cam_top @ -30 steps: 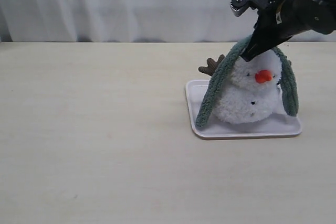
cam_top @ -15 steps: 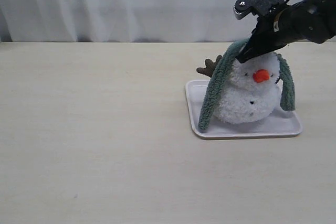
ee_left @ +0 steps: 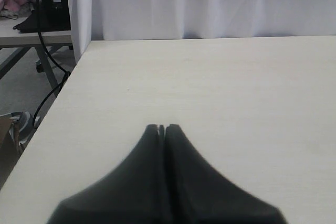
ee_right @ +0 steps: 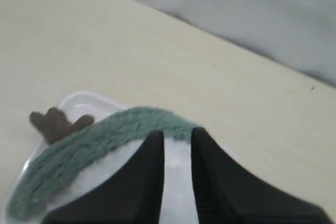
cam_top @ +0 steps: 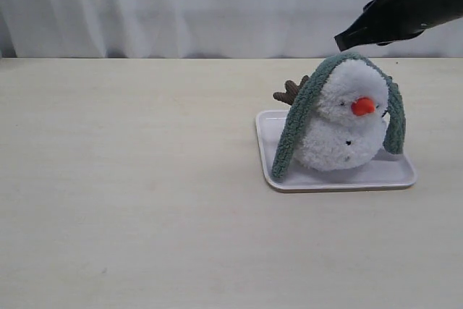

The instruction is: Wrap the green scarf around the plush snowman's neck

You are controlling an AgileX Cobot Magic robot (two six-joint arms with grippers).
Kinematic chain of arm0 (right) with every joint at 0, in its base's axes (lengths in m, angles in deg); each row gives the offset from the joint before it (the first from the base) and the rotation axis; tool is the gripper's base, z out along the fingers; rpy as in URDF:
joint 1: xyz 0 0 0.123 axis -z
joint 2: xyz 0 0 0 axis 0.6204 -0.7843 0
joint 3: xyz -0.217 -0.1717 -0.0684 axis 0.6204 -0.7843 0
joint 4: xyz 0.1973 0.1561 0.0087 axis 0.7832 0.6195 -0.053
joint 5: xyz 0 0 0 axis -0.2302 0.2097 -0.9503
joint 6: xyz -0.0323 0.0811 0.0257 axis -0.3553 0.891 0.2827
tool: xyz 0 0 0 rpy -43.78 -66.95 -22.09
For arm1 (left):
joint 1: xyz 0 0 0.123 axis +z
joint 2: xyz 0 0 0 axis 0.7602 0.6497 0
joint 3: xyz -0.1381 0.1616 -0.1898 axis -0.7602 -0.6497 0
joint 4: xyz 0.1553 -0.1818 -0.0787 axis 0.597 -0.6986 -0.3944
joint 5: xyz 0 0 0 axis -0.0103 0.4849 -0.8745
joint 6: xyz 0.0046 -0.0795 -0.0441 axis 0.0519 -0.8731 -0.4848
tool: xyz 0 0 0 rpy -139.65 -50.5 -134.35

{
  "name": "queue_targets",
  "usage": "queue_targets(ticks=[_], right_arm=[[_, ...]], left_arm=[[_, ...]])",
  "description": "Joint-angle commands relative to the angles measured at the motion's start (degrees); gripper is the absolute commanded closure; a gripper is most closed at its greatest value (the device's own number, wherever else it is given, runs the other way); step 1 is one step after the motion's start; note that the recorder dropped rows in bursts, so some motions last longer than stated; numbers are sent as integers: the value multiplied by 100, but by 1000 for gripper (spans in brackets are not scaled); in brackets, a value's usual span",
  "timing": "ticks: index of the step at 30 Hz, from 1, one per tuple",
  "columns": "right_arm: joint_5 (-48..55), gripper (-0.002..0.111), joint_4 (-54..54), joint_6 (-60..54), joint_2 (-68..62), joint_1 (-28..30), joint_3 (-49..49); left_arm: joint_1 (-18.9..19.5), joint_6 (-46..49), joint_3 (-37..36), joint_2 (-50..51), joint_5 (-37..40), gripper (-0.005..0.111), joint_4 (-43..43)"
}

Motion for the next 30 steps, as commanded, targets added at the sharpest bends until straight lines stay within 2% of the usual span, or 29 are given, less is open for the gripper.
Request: queue_targets(ticks=[1,3,5,18,30], right_arm=[[1639,85,1069,-443,-201,0,619],[2185,85,1285,-443,-360,0,921],[2286,85,1341,-407,-454,0,1013],[1026,85,1343,-332,-1186,0,1018],[649,85,1388,-332,-1723,0,1018]], left_arm=[[-49,-25,-12,-13,-70,107,-26],[-49,-25,-12,-13,-70,107,-26],[-49,-25,-12,-13,-70,107,-26],[-49,-25,-12,-13,-70,107,-26],[-49,-25,-12,-13,-70,107,-26]])
